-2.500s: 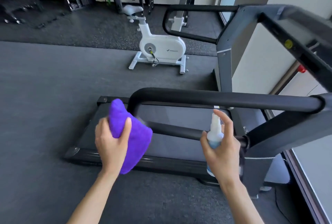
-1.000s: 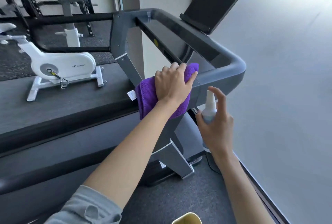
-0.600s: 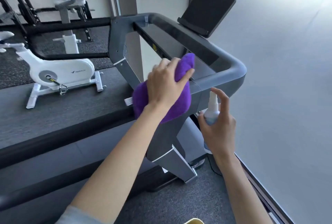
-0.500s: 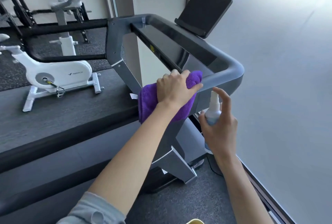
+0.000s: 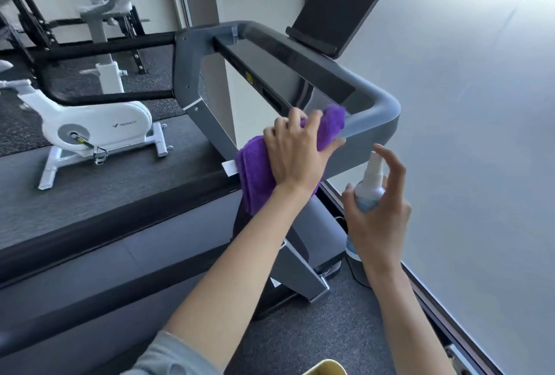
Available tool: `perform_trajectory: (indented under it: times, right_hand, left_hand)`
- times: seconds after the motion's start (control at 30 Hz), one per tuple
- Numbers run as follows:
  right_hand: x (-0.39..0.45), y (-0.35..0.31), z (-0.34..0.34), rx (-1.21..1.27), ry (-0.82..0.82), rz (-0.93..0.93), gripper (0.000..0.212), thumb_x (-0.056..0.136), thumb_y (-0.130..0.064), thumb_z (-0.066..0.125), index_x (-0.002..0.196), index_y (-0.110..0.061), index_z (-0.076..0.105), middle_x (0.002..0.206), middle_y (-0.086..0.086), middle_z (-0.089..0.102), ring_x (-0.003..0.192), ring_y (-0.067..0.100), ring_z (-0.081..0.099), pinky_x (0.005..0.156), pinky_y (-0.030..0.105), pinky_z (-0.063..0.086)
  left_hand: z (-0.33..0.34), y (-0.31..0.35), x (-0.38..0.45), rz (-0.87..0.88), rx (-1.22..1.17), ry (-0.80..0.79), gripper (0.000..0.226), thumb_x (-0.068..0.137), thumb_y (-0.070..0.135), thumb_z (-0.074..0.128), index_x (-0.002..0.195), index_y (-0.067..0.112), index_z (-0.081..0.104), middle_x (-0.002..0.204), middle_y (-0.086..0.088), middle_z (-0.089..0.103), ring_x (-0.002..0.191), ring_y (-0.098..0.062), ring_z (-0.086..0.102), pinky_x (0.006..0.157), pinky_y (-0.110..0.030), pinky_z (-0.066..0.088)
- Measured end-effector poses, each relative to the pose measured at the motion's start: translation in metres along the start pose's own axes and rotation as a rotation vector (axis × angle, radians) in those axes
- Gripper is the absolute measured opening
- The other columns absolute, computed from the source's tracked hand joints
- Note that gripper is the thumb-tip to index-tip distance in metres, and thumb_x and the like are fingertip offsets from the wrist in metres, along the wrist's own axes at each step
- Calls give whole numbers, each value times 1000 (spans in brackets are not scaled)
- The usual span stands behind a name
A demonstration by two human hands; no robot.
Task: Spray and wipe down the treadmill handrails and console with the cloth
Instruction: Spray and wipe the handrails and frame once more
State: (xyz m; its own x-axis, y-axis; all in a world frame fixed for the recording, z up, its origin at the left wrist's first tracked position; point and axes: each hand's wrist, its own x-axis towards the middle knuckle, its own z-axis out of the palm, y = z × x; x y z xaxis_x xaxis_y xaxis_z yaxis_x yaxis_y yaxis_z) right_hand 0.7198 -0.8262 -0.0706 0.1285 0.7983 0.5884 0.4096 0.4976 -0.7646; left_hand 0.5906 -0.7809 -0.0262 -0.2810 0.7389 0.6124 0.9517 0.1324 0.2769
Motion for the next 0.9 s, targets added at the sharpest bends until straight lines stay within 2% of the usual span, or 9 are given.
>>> perform_trajectory:
  times: [0.07, 0.13, 0.2, 0.3, 0.4, 0.47, 0.6, 0.8, 0.9]
  right_hand:
    - [0, 2, 0, -4, -14, 2, 62, 79, -11, 62, 127, -42, 39, 74, -19, 53, 54, 11, 48, 47, 13, 37]
    - [0, 4, 4, -22, -52, 9, 60, 80, -11, 61, 126, -42, 39, 63, -9, 48, 49, 13, 43, 45, 22, 38]
    - [-1, 5, 9, -52, -81, 20, 60, 80, -9, 60, 126, -40, 39, 57, -9, 40, 47, 13, 39, 45, 28, 37]
    - [-2, 6, 14, -72, -88, 32, 61, 79, -8, 60, 127, -39, 38, 56, -10, 37, 47, 12, 39, 47, 31, 39]
    - [-2, 6, 13, -90, -89, 38, 62, 79, -9, 60, 128, -41, 38, 57, -10, 40, 49, 12, 42, 48, 31, 40]
    - [-1, 8, 11, -94, -90, 60, 63, 78, -10, 59, 127, -44, 38, 56, -10, 42, 49, 12, 44, 46, 27, 38]
    - [-2, 14, 3, -95, -99, 36, 65, 78, -9, 61, 127, -43, 37, 60, -9, 46, 50, 13, 45, 47, 30, 40]
    - [2, 21, -11, -133, -62, 27, 63, 80, -10, 63, 128, -41, 38, 58, -8, 44, 47, 10, 43, 45, 26, 39]
    - [6, 20, -16, -106, -62, -2, 61, 81, -10, 65, 128, -39, 38, 59, -9, 44, 50, 13, 43, 48, 20, 37]
  left_hand:
    - [3, -4, -4, 11, 59, -57, 57, 73, 73, 55, 105, 25, 60, 100, -1, 60, 90, -26, 54, 75, -37, 31]
    - [-2, -21, -15, 39, 71, -18, 57, 74, 70, 59, 104, 23, 61, 98, -3, 60, 88, -27, 55, 74, -37, 34]
    - [-11, -43, -31, 55, 120, 8, 53, 75, 65, 63, 105, 22, 60, 100, -4, 59, 88, -28, 55, 74, -38, 37]
    - [-26, -66, -40, -68, 147, 20, 46, 72, 58, 70, 98, 22, 60, 96, -3, 60, 84, -29, 56, 73, -39, 36]
    - [-28, -49, -24, -146, 4, 34, 43, 72, 56, 72, 99, 23, 62, 95, -1, 60, 86, -29, 57, 73, -35, 32]
    - [-17, -18, -15, -60, -89, 16, 48, 73, 61, 67, 102, 23, 62, 98, 0, 60, 88, -26, 55, 74, -34, 30]
    - [10, 13, -25, 205, 175, 0, 46, 76, 64, 64, 95, 22, 58, 99, -3, 56, 87, -27, 51, 74, -38, 36]
    - [8, -35, -45, 278, 217, 104, 35, 74, 40, 76, 96, 21, 56, 105, -5, 57, 89, -29, 52, 72, -40, 38]
    - [-2, -47, -45, 226, 167, 81, 35, 74, 42, 76, 97, 20, 61, 101, -5, 57, 86, -30, 53, 70, -40, 39]
